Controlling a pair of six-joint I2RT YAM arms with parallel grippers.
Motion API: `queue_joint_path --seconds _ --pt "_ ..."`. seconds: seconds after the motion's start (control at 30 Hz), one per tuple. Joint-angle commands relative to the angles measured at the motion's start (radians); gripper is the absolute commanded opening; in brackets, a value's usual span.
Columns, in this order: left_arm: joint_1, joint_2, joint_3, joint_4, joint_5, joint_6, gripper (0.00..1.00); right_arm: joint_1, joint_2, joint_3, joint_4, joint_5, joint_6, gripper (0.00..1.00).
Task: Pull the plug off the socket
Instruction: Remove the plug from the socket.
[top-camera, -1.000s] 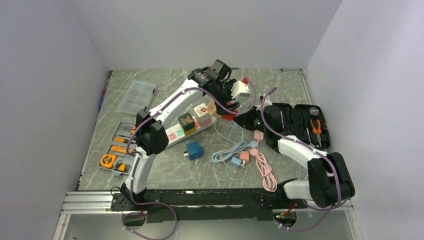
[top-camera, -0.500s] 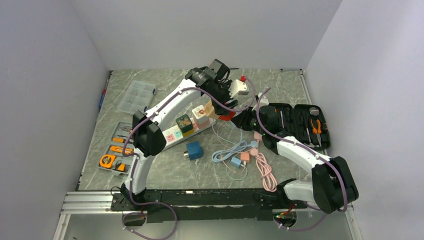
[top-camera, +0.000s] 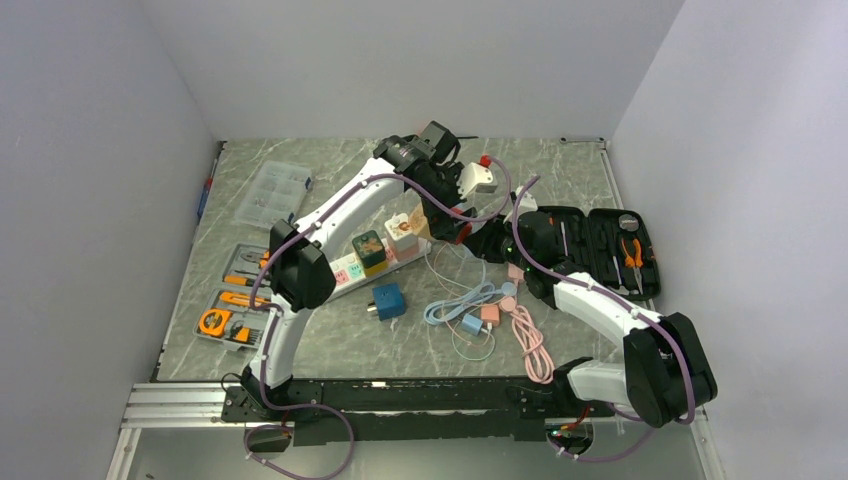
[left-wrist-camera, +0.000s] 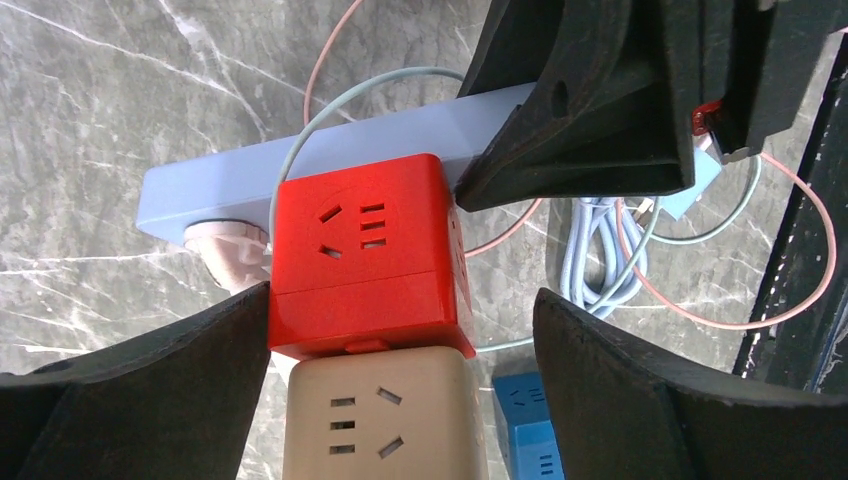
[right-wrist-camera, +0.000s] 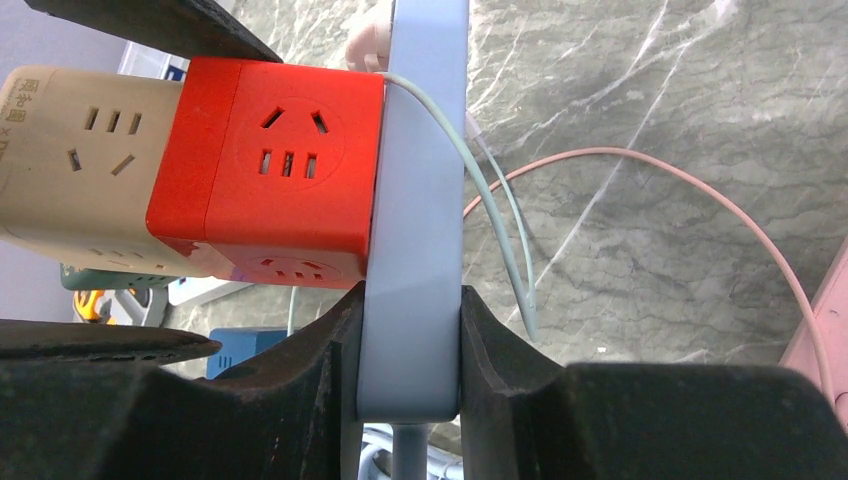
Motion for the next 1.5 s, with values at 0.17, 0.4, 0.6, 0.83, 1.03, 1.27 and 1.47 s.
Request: queue_joint_path --seconds 0.17,0.4,0.6,0.83,1.03,1.27,1.47 --pt "0.009 0.066 0.048 -0.026 0.042 -0.038 0.52 0.031 -0.075 0.108 0.321 -0.052 -0.015 0.0" --pt "0.014 0.056 0.075 -0.011 0.035 -0.03 0.15 0.036 -0.058 0.089 0.322 -0.035 -0.024 0.0" --pt "0.032 0.004 0.072 -0.015 0.04 -0.036 0.0 0.016 0.009 0.048 0.322 -0.002 -0.013 0.0" --pt "0.083 -0.087 0.075 0.015 0.062 -0.067 0.0 -0.002 0.098 0.013 0.327 0.055 -0.007 0.0" --pt "0.096 -0.15 0.075 0.01 0.102 -0.075 0.0 -0.003 0.145 0.009 0.286 0.106 -0.033 0.0" --pt "0.133 -0.204 0.049 -0.068 0.089 -0.002 0.0 -0.06 0.155 0.004 0.249 0.084 -0.03 0.0" --pt "0.137 -0.225 0.033 -0.093 0.08 0.01 0.0 -0.102 0.169 -0.01 0.307 -0.021 0.006 0.0"
